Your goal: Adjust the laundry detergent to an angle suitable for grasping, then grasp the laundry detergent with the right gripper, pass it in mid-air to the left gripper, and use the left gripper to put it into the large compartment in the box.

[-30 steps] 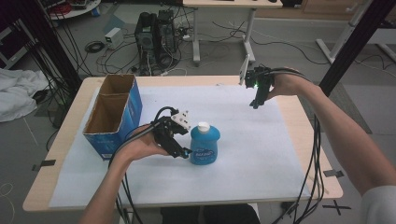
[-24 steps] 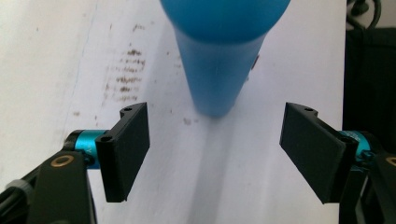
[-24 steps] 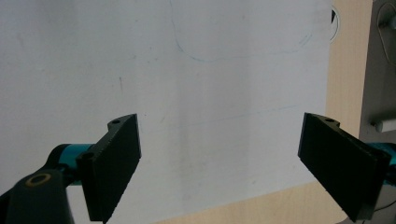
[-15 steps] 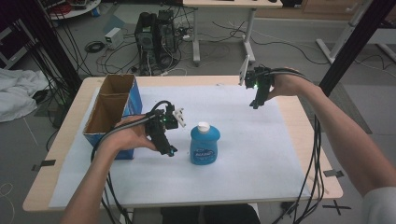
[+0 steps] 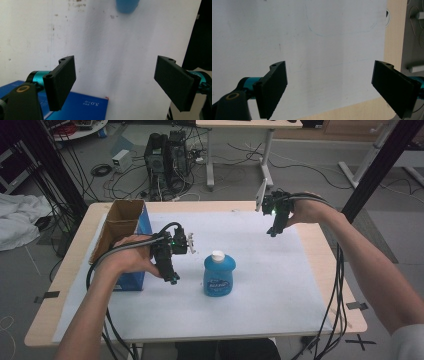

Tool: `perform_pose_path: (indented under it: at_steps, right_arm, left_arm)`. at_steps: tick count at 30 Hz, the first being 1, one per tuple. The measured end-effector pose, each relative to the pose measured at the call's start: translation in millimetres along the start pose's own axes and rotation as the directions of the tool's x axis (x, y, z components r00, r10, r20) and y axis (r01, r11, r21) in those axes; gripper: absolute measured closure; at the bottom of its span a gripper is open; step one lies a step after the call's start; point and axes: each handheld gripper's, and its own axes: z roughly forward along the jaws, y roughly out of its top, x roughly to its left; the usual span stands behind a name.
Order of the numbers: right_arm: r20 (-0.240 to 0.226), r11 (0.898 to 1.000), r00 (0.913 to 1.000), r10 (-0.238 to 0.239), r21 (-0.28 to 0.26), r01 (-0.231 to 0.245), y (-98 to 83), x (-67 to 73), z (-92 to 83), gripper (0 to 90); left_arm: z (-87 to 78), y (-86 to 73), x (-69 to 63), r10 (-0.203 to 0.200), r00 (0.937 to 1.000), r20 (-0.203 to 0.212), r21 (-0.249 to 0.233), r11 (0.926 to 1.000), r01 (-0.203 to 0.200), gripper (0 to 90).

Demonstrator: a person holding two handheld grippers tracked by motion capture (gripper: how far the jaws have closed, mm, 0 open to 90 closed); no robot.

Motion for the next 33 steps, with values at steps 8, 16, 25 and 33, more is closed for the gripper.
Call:
perform_pose_path:
  at_steps: [8,16,25,33]
  right_arm:
    - [0.006,1.000,1.0000,0.004,0.006,-0.004,1.0,1.5,-1.7,12.3]
    - [0.012,1.000,0.9999,0.006,0.003,-0.006,2.7,5.2,-3.9,12.3]
    - [0.025,1.000,0.9995,0.019,-0.004,-0.019,-0.1,8.0,-9.6,12.3]
    - [0.022,0.999,0.9987,0.047,-0.025,-0.046,-10.0,20.0,-16.3,12.3]
  left_arm:
    - [-3.4,-6.4,-1.9,0.002,0.9999,-0.014,0.029,0.9996,-0.002,17.8]
    - [-1.2,-6.2,-3.7,-0.001,1.0000,-0.005,0.029,0.9996,0.001,17.8]
    - [0.2,-2.3,-1.5,0.008,1.0000,0.000,0.024,0.9997,-0.008,17.8]
    - [4.1,-1.7,1.2,-0.003,1.0000,0.003,0.009,1.0000,0.003,17.8]
